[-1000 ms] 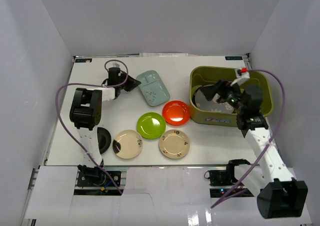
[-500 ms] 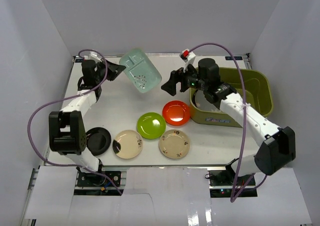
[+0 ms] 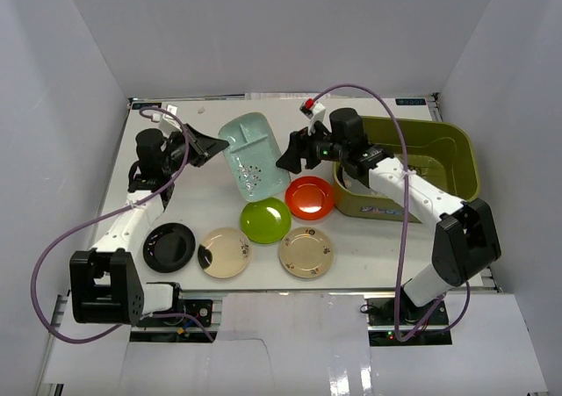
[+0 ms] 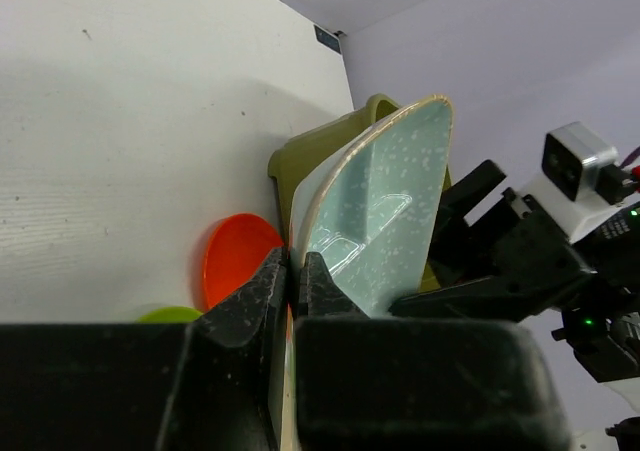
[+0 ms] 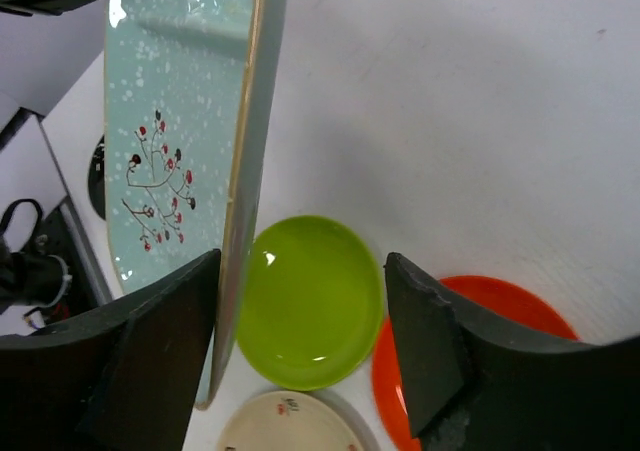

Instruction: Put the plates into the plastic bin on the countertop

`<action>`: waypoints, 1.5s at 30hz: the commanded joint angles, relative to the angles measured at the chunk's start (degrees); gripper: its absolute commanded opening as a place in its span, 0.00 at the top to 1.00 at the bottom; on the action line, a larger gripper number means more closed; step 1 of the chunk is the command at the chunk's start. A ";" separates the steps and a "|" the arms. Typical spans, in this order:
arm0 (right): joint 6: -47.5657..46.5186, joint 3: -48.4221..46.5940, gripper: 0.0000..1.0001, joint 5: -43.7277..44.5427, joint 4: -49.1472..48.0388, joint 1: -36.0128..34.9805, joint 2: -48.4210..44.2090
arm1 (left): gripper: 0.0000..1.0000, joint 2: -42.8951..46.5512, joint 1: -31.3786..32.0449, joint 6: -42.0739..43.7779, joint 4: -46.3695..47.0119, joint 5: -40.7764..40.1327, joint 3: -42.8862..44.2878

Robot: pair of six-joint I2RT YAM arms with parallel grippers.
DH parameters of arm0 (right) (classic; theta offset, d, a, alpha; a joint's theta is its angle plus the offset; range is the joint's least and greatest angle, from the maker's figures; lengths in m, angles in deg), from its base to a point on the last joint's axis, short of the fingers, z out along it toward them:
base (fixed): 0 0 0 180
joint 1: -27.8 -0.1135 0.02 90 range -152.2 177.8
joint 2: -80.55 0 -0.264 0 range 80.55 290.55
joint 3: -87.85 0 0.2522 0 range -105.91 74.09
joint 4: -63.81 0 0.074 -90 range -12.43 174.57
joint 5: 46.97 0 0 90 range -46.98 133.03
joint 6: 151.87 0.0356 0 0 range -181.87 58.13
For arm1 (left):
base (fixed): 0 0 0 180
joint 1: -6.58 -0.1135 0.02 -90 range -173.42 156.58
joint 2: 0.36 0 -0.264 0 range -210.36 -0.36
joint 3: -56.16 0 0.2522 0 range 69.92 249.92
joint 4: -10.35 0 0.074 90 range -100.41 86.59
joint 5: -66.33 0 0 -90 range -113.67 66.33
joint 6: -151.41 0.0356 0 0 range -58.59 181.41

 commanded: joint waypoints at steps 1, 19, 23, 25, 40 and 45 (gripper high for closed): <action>2.73 2.80 0.30 -0.76 -6.26 -2.68 -1.32 | 1.00 4.80 1.29 -0.95 3.20 2.67 0.53; 12.74 16.23 0.92 9.44 -10.66 15.97 -24.75 | 0.33 13.85 4.99 10.83 -12.00 -0.67 -2.11; 13.63 22.83 0.92 9.61 -9.26 27.96 -29.88 | 0.30 15.97 7.18 11.45 -14.91 -2.77 -5.26; 13.89 26.33 0.92 9.35 -7.67 32.44 -31.28 | 0.30 16.67 10.60 11.62 -15.00 -6.99 -7.90; 9.68 31.46 0.62 21.65 -6.17 38.44 -24.61 | 0.31 9.21 26.69 14.70 -15.60 -27.65 -7.13; 8.62 30.14 0.40 22.79 -3.72 38.53 -23.55 | 0.31 10.69 26.87 17.07 -21.14 -32.57 -9.40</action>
